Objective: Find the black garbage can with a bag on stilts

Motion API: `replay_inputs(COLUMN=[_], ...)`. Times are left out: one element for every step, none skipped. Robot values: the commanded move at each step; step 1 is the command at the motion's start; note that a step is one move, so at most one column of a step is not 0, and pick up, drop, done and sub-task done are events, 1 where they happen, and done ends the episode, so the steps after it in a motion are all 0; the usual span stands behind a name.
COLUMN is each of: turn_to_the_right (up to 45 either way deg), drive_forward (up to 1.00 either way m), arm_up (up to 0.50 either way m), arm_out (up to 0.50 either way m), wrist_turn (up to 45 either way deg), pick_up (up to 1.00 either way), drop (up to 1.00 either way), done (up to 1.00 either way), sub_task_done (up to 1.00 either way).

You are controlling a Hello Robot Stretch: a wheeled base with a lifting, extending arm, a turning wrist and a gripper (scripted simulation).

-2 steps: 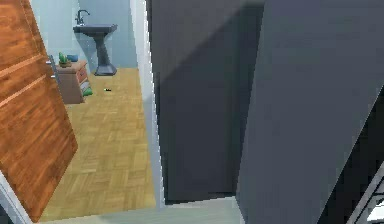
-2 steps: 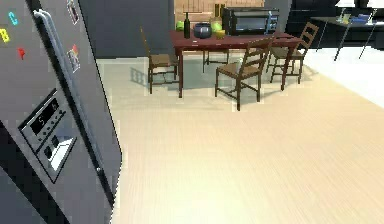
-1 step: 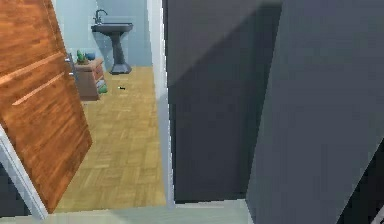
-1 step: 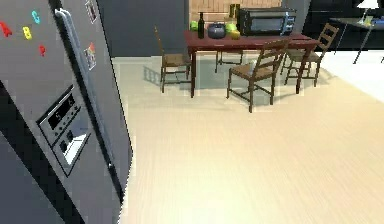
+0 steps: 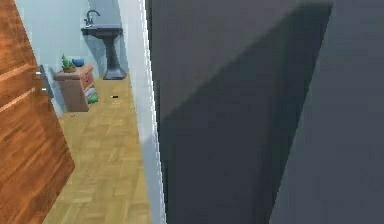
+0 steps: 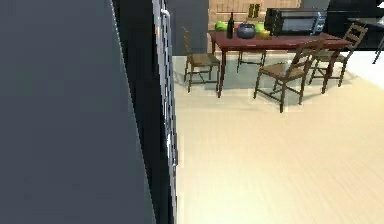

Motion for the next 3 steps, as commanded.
replay_inputs(turn_to_the_right=[-45.0,-12.0,0.0], drive_forward=[0.0,0.0,0.75], arm_up=[0.0,0.0,0.0], arm_out=[0.0,0.0,0.0], wrist_turn=[0.0,0.0,0.0], pick_up=[0.0,0.0,0.0], drop=[0.0,0.0,0.0], done=[0.0,0.0,0.0], sub_task_done=[0.0,0.0,0.0])
